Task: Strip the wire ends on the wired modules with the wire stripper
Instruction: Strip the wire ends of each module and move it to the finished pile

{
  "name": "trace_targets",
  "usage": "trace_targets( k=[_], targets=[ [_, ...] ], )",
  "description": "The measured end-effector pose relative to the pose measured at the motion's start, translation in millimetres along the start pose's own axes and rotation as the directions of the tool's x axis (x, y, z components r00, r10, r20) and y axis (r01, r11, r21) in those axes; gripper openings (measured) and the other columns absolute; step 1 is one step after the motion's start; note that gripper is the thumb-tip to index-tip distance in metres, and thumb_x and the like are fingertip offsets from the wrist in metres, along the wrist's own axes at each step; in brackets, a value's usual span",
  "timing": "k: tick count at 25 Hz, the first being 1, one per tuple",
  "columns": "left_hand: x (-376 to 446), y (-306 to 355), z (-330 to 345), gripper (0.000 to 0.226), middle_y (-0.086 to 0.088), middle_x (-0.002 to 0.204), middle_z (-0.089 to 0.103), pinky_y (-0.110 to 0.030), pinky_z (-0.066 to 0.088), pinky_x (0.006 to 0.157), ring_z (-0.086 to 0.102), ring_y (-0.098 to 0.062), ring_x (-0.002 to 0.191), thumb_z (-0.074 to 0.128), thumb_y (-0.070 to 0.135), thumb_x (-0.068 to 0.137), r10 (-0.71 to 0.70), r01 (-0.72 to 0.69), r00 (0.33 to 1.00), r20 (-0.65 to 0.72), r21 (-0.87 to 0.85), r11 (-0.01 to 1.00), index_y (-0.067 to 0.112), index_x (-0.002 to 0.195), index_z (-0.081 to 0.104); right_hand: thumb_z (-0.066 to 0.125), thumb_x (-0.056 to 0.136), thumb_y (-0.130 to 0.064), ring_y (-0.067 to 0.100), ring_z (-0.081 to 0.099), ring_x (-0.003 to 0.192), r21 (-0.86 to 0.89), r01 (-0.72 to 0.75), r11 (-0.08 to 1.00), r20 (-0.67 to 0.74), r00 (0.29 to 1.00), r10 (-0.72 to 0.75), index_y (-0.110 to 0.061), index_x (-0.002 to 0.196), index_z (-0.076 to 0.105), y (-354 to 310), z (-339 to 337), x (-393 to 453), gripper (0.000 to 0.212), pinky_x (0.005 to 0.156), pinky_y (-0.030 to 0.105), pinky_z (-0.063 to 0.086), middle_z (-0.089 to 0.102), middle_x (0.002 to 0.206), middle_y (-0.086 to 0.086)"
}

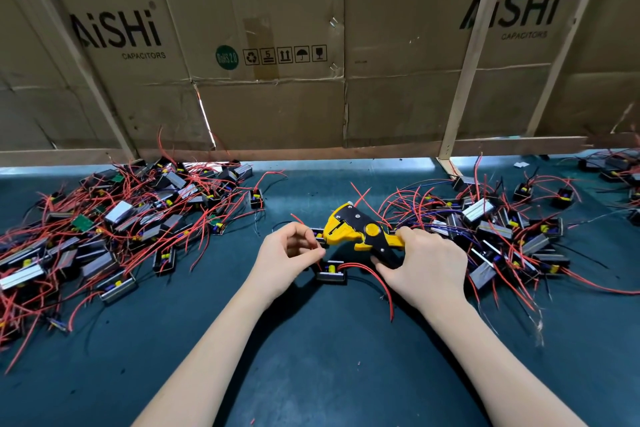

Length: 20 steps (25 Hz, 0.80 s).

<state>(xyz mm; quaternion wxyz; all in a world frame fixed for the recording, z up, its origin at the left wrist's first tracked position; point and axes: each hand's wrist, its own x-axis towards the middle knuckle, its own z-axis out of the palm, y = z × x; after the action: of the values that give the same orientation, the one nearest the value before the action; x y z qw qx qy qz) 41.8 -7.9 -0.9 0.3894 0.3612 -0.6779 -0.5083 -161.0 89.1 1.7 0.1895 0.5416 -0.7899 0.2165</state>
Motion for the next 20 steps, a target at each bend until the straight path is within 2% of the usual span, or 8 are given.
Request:
trace_targets(
  k=[4,7,9,15,20],
  targets=[
    [1.5,-3.6,0.0,0.024,-0.001,0.073,0.069,-0.023,0.05,0.071,0.057,-0.019,0.069,0.076,-0.003,0.079,-0.035,0.034,0.999,-0.023,-0.054,0.998,0.008,0.091,0.058,0.064,0.073,-0.067,0.022,0.067,0.083,-0.016,-0.008,1.0,0.0,1.0,0.008,-0.024,0.09,0.065,-1.5,-1.2,-1.2,0.046,0.058,0.028,0.033,0.067,0.084,-0.005],
    [1.4,-3.8,0.8,0.027,-0.002,0.07,0.071,-0.022,0.05,0.07,0.06,-0.017,0.066,0.078,-0.002,0.077,-0.059,0.056,0.997,-0.042,-0.053,0.997,0.009,0.092,0.058,0.081,0.062,-0.054,0.029,0.065,0.067,0.026,0.049,0.998,-0.096,0.994,-0.046,-0.014,0.077,0.064,-1.2,0.3,-2.2,0.046,0.056,0.03,0.041,0.064,0.07,0.001],
    [1.7,-3.0,0.9,0.027,-0.002,0.07,0.071,-0.022,0.05,0.068,0.06,-0.018,0.066,0.078,-0.003,0.077,-0.065,0.063,0.997,-0.035,-0.059,0.996,0.01,0.091,0.058,0.086,0.057,-0.051,0.03,0.062,0.061,0.018,0.059,0.998,-0.131,0.99,-0.057,-0.012,0.072,0.063,-1.3,0.8,-2.9,0.048,0.055,0.031,0.044,0.062,0.065,0.002],
    [1.8,0.3,-0.1,0.026,-0.003,0.068,0.067,-0.016,0.048,0.062,0.056,-0.016,0.063,0.075,-0.007,0.077,-0.062,0.06,0.998,-0.023,-0.05,0.997,0.009,0.085,0.056,0.086,0.055,-0.05,0.031,0.061,0.063,0.018,0.072,0.997,-0.177,0.982,-0.067,-0.012,0.073,0.061,-0.2,3.9,-2.5,0.049,0.058,0.034,0.048,0.061,0.066,0.002],
    [0.4,1.9,0.9,0.025,-0.007,0.07,0.063,-0.02,0.046,0.066,0.051,-0.02,0.066,0.074,-0.01,0.077,-0.041,0.043,0.998,0.049,-0.045,0.998,0.007,0.083,0.056,0.085,0.056,-0.049,0.031,0.059,0.066,0.0,0.076,0.997,-0.204,0.976,-0.075,-0.011,0.076,0.058,1.0,7.6,-2.7,0.05,0.063,0.037,0.043,0.06,0.07,0.004]
  ],
)
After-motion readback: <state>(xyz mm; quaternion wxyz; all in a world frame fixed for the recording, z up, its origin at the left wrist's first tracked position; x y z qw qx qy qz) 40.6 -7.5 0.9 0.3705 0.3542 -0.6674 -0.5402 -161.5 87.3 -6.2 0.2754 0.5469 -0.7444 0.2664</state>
